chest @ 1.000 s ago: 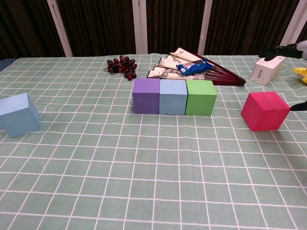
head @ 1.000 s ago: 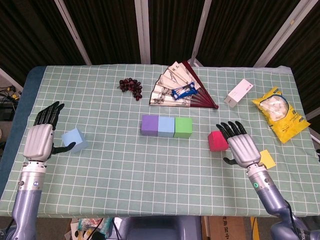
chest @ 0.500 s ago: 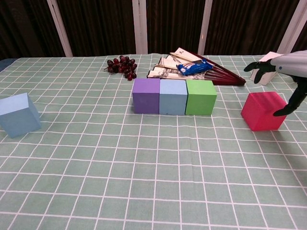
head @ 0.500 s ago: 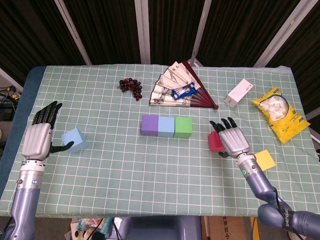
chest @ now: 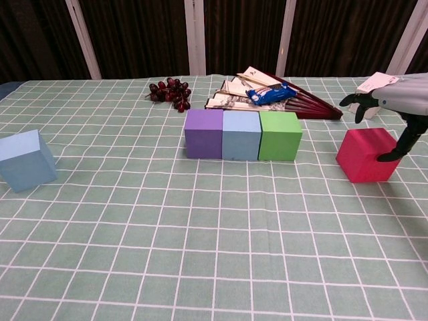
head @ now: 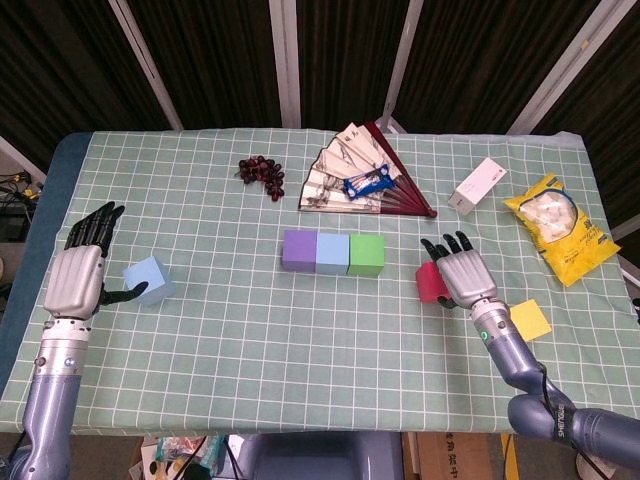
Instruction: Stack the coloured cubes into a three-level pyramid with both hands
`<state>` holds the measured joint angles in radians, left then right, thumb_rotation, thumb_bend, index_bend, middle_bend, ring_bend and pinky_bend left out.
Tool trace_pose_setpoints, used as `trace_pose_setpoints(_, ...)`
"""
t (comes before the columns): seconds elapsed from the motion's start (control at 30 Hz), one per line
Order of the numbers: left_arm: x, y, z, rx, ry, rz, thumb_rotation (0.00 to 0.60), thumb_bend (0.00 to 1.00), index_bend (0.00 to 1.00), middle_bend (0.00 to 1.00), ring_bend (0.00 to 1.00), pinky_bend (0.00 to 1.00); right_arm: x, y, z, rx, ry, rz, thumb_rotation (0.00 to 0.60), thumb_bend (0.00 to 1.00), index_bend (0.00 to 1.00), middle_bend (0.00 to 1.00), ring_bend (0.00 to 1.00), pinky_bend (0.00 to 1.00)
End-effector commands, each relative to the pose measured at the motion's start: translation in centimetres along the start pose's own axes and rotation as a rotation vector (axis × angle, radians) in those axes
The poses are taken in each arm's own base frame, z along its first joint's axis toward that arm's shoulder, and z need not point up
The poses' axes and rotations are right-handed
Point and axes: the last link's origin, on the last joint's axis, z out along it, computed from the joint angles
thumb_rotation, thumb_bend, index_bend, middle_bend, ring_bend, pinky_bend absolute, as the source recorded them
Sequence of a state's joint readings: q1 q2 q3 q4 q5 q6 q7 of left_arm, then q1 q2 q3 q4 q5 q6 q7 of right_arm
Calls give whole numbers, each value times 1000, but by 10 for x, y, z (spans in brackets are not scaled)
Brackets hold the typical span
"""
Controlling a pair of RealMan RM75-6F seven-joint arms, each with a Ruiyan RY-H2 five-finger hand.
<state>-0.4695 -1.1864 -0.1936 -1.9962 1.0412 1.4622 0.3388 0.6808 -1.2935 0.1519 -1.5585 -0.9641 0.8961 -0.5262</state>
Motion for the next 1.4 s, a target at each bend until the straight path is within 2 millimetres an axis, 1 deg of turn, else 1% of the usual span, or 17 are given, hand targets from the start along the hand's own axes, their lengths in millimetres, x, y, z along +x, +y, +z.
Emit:
trace_pose_setpoints(0.03, 0, 0, 0, 1, 1, -2, 600, 47, 0, 13, 49, 63, -4, 2, 1, -6, -14, 0, 600, 265, 0, 284, 104, 0)
trace_pose_setpoints(0.3, 1, 0, 0, 2, 5, -9, 600, 47, 0, 16, 49, 63, -9, 2, 3, -18, 0, 16, 600, 326, 4, 439, 203, 0)
trace_pose_setpoints(0.47, 2, 1, 0, 0, 8, -15, 600, 47, 0, 18, 49, 63, -8, 2, 2, -20, 21, 35, 600, 329, 15, 461, 219, 0)
trace_pose_setpoints(0.57, 2, 1, 0, -1, 7, -18, 600, 47, 0, 18, 49, 63, 3, 2, -1, -14, 54, 41, 600, 329, 15, 461, 219, 0)
trace_pose_setpoints(0.8, 3, 2, 0, -2, 5, -22, 600, 47, 0, 18, 49, 63, 52, 1, -15, -14, 130, 77, 600, 328, 15, 461, 219, 0)
trace_pose_setpoints(0.87, 5, 3, 0, -2, 8, -35, 600, 47, 0, 18, 49, 63, 77, -10, -20, -14, 140, 123, 600, 329, 15, 461, 219, 0)
trace_pose_setpoints(1.03, 7, 4, 0, 0, 1, -43, 600, 47, 0, 18, 49, 63, 104, -32, -24, -29, 106, 138, 600, 329, 15, 461, 219, 0)
trace_pose_setpoints(1.2, 9, 1, 2, 3, 5, -32, 600, 47, 0, 20, 49, 62, 120, -59, -22, -36, 89, 142, 600, 329, 15, 461, 219, 0)
trace_pose_setpoints(1.4, 9, -1, 4, 6, 10, -12, 600, 47, 0, 21, 49, 63, 124, -89, -10, -58, 65, 156, 600, 329, 15, 461, 219, 0)
